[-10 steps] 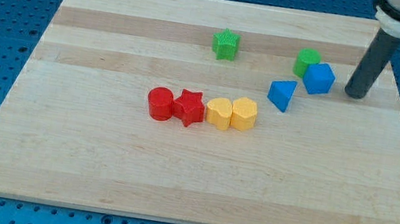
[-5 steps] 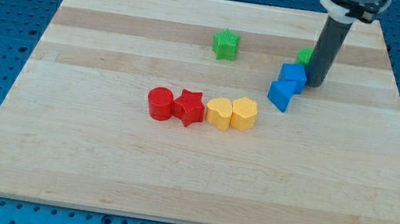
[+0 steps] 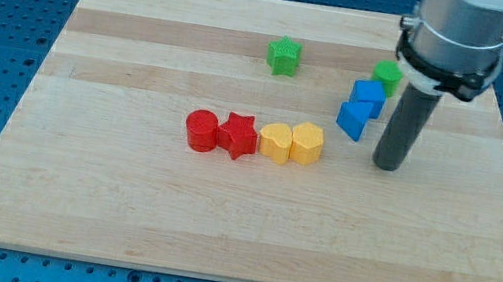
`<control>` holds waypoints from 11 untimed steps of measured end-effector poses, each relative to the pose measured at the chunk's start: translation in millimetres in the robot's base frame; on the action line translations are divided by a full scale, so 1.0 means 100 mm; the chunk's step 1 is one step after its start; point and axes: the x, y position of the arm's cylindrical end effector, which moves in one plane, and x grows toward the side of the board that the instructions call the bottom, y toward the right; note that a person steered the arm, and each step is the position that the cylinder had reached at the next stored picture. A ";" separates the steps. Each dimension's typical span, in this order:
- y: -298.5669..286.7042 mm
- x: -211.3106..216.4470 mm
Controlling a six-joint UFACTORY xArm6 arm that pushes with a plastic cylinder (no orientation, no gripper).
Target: Push the cube slightly to the left
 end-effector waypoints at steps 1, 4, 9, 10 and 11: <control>-0.16 0.00; -0.22 -0.13; -0.23 -0.32; -0.29 -0.32; -0.33 -0.35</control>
